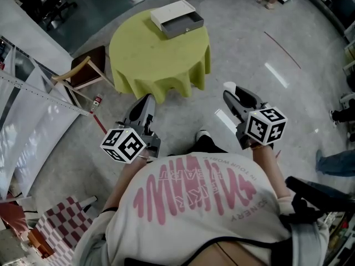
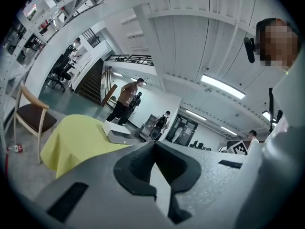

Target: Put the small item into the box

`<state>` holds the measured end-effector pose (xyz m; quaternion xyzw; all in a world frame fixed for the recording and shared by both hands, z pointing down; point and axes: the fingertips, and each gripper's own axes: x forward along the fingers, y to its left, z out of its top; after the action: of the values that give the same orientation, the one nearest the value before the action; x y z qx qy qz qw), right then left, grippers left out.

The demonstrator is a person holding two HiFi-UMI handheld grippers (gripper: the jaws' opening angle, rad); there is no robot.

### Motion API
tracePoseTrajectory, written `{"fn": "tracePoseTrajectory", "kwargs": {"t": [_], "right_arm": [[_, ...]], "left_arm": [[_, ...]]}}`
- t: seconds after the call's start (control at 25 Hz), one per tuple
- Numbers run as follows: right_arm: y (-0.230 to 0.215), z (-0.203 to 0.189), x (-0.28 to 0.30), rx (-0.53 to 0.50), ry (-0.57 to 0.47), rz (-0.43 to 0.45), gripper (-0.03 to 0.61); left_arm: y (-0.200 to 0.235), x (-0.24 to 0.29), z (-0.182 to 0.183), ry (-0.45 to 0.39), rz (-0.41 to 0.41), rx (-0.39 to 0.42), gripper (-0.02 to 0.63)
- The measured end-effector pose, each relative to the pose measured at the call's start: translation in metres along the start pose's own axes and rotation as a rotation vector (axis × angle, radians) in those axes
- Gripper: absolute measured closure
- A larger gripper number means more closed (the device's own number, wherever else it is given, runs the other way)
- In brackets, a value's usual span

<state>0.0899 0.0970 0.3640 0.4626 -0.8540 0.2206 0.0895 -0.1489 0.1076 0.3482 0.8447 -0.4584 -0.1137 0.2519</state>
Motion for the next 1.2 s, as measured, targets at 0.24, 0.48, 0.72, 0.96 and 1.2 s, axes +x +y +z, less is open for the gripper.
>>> {"fn": "tracePoseTrajectory", "kwargs": {"t": [0.24, 0.48, 0.72, 0.96, 1.2], "right_arm": [[-0.010, 0.005, 0.028, -0.026, 0.021, 0.030, 0.414], [-0.034, 0.029, 0.073, -0.050, 0.031, 0.064, 0.414], [-0.067, 0.067, 0.125, -0.069, 0.031, 0.106, 0.414], [-0.102, 0.110, 0.181, -0.091, 0.039, 0.150, 0.414], [-0.139, 0.140, 0.226, -0.094, 0.052, 0.186, 0.414]], "left_arm": [[0.017, 0.016, 0.001, -0.033, 0.023, -0.018, 0.607], [0.039, 0.056, 0.005, -0.033, 0.040, -0.033, 0.607], [0.056, 0.113, 0.026, -0.050, 0.057, -0.027, 0.607], [0.082, 0.169, 0.054, -0.081, 0.099, -0.023, 0.607], [0.098, 0.218, 0.068, -0.095, 0.134, -0.021, 0.607]]}}
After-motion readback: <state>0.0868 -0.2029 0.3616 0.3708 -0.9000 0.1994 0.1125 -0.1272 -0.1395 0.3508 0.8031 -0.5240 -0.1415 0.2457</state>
